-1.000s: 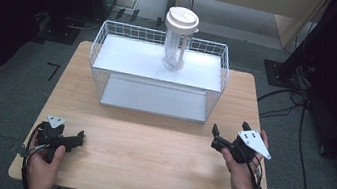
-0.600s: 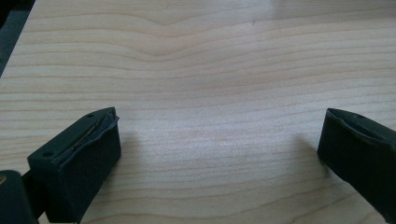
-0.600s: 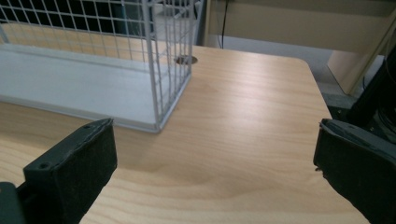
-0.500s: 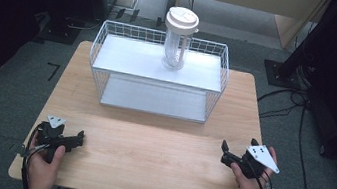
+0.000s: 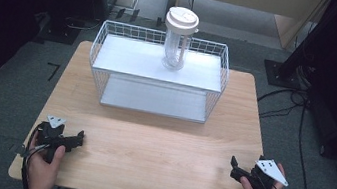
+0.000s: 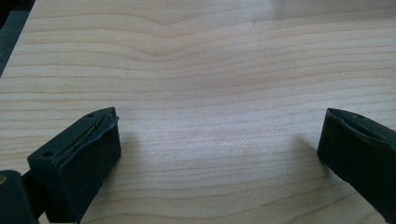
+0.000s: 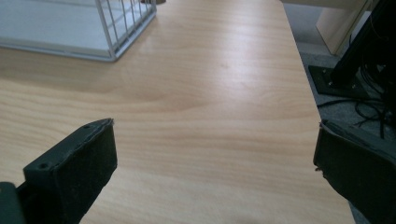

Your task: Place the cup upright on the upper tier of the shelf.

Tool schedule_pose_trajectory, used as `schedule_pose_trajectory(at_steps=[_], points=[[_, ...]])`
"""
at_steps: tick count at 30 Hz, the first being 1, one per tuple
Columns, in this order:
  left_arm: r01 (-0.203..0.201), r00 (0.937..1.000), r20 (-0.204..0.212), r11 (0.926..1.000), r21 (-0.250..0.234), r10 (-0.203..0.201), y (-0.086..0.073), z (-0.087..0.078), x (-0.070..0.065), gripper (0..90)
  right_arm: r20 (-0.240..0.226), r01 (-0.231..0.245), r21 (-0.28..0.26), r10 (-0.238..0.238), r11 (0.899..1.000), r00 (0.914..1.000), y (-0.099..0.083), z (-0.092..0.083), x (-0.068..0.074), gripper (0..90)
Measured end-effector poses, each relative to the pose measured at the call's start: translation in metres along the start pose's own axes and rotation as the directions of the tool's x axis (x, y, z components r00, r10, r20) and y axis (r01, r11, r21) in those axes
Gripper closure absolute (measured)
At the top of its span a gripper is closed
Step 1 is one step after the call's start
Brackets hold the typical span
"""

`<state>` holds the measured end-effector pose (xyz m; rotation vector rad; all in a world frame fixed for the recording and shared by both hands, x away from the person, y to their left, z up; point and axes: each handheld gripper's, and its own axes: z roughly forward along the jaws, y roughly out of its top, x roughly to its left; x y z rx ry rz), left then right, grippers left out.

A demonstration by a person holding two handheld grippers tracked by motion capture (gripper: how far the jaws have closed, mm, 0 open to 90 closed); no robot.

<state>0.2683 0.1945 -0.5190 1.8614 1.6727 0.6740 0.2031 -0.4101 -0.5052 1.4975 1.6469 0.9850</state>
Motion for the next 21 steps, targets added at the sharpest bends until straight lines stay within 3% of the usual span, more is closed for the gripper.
schedule_pose_trajectory(at_steps=[4, 8, 15, 17, 18, 21], points=[[-0.001, 1.0, 0.0, 1.0, 0.0, 0.001, 0.0, 0.0, 0.0, 0.0, 0.01, 0.006, 0.028, -0.007, 1.0, 0.9999, -0.006, -0.002, -0.005, 0.0], [-0.002, 1.0, 0.0, 1.0, 0.0, 0.002, 0.0, 0.0, 0.0, 0.0, 0.049, 0.012, 0.081, -0.016, 0.997, 0.9987, -0.016, -0.003, -0.013, 0.0], [-0.002, 1.0, 0.0, 1.0, 0.0, 0.002, 0.0, 0.0, 0.0, 0.0, 0.058, 0.015, 0.135, -0.023, 0.991, 0.9981, -0.023, -0.008, -0.019, 0.0], [-0.002, 1.0, 0.0, 1.0, 0.0, 0.002, 0.0, 0.0, 0.0, 0.0, 0.045, 0.018, 0.163, -0.026, 0.986, 0.9986, -0.025, -0.009, -0.021, 0.0], [0.0, 1.0, 0.0, 1.0, 0.001, 0.0, 0.0, 0.0, 0.0, 0.0, 0.028, 0.006, 0.215, -0.012, 0.977, 0.9995, -0.026, -0.009, -0.022, 0.0], [0.0, 1.0, 0.0, 1.0, 0.001, 0.0, 0.0, 0.0, 0.0, 0.0, 0.013, -0.001, 0.245, -0.003, 0.969, 0.9999, -0.027, -0.008, -0.022, 0.0]])
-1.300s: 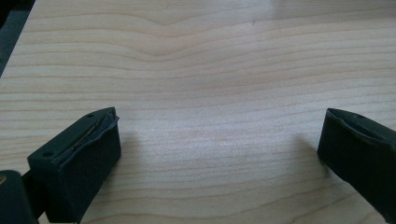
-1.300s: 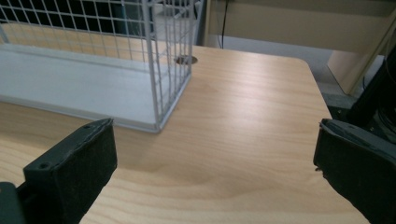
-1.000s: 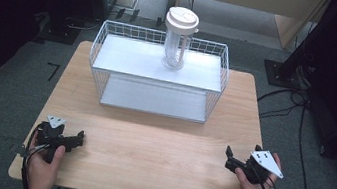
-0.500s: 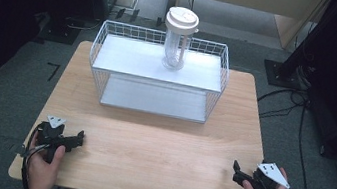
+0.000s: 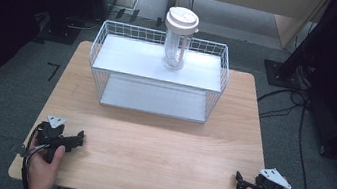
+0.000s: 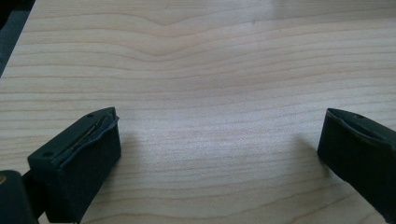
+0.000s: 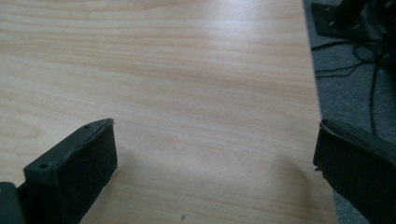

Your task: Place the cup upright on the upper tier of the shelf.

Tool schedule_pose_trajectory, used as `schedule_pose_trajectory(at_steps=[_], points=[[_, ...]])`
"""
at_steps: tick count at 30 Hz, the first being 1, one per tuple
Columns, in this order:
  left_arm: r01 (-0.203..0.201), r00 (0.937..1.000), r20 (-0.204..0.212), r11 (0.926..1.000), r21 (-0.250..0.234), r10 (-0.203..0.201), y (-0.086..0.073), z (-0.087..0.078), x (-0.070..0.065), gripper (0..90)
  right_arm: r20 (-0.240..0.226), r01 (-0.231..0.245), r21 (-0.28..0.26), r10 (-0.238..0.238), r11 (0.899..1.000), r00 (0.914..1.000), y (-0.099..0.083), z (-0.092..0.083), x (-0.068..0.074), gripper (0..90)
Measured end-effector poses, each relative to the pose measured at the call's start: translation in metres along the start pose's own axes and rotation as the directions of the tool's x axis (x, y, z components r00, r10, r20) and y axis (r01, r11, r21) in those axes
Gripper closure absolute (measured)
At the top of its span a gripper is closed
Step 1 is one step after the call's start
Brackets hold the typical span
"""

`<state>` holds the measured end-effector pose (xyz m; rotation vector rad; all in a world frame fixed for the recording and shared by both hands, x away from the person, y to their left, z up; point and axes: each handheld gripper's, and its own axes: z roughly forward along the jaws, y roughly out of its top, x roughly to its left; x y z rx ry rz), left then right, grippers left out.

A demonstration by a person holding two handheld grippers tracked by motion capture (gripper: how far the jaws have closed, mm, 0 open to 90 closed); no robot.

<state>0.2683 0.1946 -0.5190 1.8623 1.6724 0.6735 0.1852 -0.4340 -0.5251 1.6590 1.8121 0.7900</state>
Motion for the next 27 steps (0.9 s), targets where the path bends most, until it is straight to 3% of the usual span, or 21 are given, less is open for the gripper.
schedule_pose_trajectory(at_steps=[1, 4, 5, 27], points=[[0.0, 1.0, 0.0, 1.0, 0.0, 0.0, 0.0, 0.0, 0.0, 0.0, -0.019, 0.0, 0.01, 0.0, 1.0, 0.9998, -0.0001, 0.0007, -0.0005, 0.0], [0.0, 1.0, 0.0, 1.0, -0.001, 0.0, 0.0, 0.0001, 0.0, 0.0, -0.019, 0.006, 0.033, -0.006, 0.999, 0.9998, 0.0006, 0.0022, 0.0019, 0.0], [-0.001, 1.0, 0.0, 1.0, 0.0, 0.001, 0.0, 0.0, 0.0, 0.0, -0.045, -0.008, 0.047, 0.01, 0.999, 0.999, 0.0009, 0.0032, 0.0008, 0.0], [0.001, 1.0, 0.0, 1.0, 0.0, -0.001, -0.0001, -0.0001, 0.0, 0.0, -0.071, 0.015, 0.046, -0.012, 0.999, 0.9974, 0.0054, 0.0081, 0.0032, 0.0]])
